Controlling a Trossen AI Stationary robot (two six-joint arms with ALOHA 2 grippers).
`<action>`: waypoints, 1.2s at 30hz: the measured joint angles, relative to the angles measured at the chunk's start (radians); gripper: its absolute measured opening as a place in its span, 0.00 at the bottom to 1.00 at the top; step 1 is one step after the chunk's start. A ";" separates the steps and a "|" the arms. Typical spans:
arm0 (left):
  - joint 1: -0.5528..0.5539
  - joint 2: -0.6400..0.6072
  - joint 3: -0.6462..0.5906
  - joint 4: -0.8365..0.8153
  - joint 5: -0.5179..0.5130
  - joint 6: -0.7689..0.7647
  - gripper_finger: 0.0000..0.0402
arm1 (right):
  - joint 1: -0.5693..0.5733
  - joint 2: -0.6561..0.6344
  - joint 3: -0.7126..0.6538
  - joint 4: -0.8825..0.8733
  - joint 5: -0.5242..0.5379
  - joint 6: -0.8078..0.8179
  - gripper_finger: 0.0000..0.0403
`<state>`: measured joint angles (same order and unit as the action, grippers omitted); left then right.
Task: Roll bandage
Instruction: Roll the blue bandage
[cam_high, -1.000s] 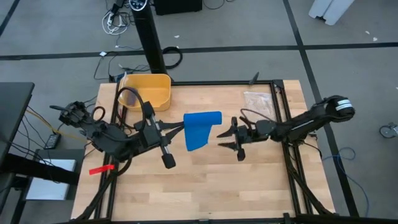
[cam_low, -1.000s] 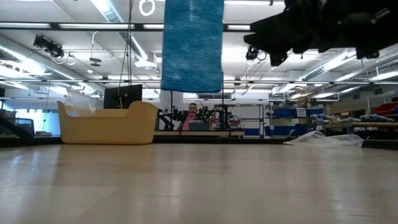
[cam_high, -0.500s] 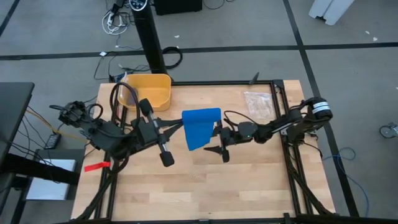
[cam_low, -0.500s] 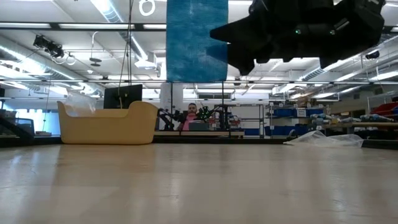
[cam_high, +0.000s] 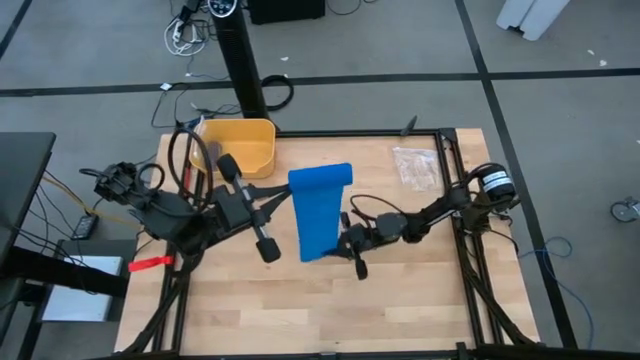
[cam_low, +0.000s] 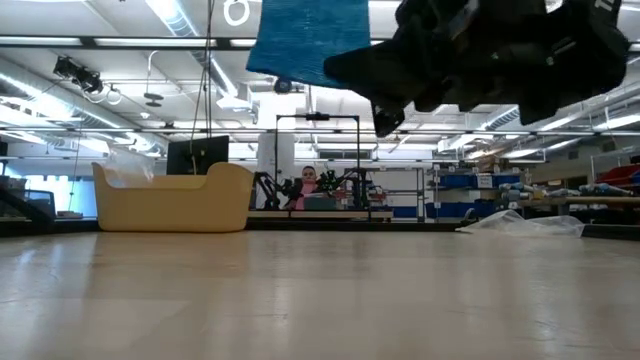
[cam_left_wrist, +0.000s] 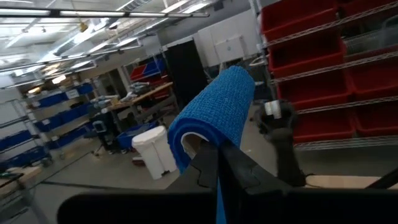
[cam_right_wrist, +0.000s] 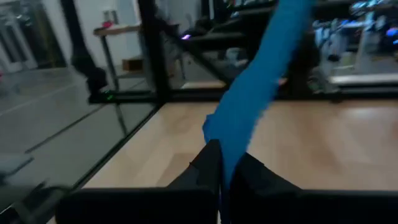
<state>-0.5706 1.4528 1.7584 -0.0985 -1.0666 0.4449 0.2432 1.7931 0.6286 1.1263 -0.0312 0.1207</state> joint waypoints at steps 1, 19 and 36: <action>0.002 0.000 0.000 -0.002 -0.018 0.007 0.01 | 0.017 0.000 -0.004 -0.006 -0.001 0.000 0.03; 0.020 -0.036 -0.001 -0.246 -0.244 -0.018 0.01 | 0.377 -0.114 0.025 -0.031 0.081 -0.029 0.00; -0.014 -0.041 -0.338 -0.709 -0.282 -0.553 0.01 | 0.406 -0.323 0.294 -0.376 0.239 -0.250 0.00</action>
<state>-0.5847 1.4114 1.4207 -0.8072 -1.3489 -0.1082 0.6491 1.4699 0.9227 0.7503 0.2080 -0.1297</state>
